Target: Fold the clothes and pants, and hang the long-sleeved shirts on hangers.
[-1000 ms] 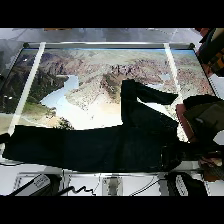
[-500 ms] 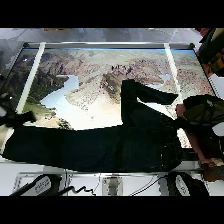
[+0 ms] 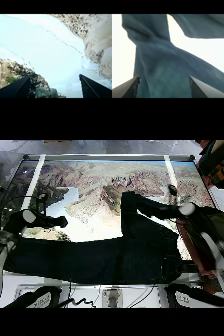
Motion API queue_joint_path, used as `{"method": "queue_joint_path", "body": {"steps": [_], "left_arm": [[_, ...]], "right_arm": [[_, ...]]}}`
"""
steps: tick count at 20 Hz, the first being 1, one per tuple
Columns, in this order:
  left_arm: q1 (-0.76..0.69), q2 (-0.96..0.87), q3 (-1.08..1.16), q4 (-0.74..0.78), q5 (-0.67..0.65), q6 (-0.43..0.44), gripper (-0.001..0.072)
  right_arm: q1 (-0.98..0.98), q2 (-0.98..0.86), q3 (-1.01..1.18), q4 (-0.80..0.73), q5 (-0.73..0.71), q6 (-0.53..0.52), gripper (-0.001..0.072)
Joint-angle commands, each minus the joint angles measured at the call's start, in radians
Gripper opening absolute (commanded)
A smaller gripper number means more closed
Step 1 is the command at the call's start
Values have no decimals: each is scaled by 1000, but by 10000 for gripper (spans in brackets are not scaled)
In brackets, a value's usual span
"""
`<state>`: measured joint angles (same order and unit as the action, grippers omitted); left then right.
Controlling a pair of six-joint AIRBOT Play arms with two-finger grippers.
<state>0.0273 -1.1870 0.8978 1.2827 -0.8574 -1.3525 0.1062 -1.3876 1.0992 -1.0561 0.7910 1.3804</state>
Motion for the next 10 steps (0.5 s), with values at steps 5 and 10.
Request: {"method": "queue_joint_path", "body": {"steps": [5, 10], "left_arm": [[-39, 0, 1, -13, 9, 3, 689], [-39, 0, 1, -13, 9, 3, 690]], "right_arm": [[200, -499, 497, -151, -20, 25, 677], [202, -617, 624, -249, 127, 32, 571]]}}
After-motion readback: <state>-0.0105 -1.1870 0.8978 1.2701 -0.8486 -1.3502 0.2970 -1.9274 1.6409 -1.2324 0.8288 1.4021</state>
